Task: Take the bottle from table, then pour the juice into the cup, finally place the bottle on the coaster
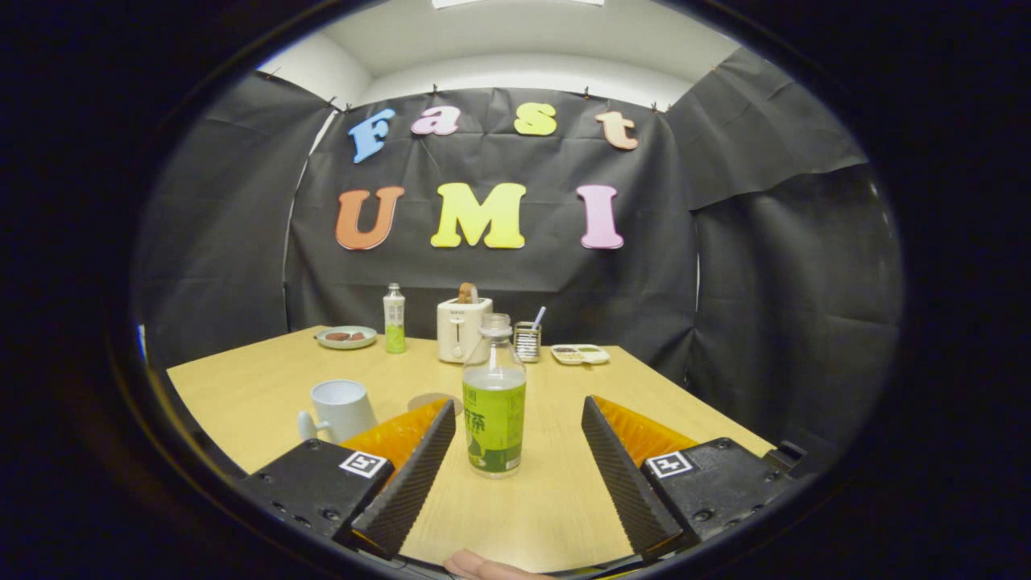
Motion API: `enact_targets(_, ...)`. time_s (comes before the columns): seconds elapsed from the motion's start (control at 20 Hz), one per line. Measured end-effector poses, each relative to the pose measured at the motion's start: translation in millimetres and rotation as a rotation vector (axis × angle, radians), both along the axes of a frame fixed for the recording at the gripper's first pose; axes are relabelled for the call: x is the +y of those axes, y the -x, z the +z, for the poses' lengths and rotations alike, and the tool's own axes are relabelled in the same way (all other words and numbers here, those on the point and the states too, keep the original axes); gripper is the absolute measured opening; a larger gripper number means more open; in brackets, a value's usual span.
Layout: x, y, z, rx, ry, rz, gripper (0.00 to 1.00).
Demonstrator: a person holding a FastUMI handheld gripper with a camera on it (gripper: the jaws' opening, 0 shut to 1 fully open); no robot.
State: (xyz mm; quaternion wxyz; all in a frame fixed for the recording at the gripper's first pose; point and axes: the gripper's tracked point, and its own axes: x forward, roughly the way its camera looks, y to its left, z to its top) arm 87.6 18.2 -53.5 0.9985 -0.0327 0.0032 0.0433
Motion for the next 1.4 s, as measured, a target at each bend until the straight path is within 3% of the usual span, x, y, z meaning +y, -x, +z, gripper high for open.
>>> enact_targets(0.35,23,-48,-19,0.019,0.011,0.037,1.0)
enact_targets(0.65,29,-79,-26,-0.004,0.052,0.002,1.0)
enact_targets(1.4,36,-113,-27,0.005,0.008,-0.004,1.0)
